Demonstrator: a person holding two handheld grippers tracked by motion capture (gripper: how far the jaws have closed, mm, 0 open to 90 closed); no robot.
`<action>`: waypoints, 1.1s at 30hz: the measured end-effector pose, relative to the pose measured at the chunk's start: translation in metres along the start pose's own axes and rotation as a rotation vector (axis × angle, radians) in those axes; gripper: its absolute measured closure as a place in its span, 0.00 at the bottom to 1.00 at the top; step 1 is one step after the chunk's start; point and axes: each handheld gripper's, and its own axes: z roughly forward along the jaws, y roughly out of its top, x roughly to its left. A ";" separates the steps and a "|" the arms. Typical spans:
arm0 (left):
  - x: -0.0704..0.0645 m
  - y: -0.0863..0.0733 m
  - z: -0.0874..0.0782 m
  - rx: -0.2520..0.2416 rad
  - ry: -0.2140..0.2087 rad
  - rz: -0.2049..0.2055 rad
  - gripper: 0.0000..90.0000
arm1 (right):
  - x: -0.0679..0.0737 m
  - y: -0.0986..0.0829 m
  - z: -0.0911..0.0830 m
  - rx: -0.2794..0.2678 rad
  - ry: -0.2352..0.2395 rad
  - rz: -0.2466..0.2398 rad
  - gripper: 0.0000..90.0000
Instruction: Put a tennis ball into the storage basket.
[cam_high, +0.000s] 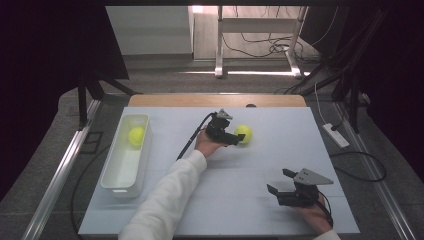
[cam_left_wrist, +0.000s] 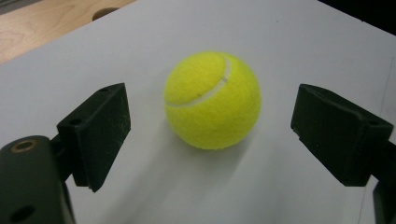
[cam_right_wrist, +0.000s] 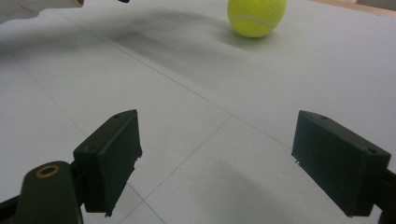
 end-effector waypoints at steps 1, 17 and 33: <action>0.000 0.000 0.000 0.000 0.000 0.000 0.14 | 0.000 0.000 0.000 0.000 0.000 0.000 0.17; 0.003 0.000 0.016 0.019 -0.012 -0.002 0.13 | 0.000 0.000 0.001 0.002 0.004 -0.003 0.17; 0.003 0.007 0.031 0.060 -0.009 0.007 0.13 | 0.000 0.000 0.001 0.003 0.005 -0.004 0.17</action>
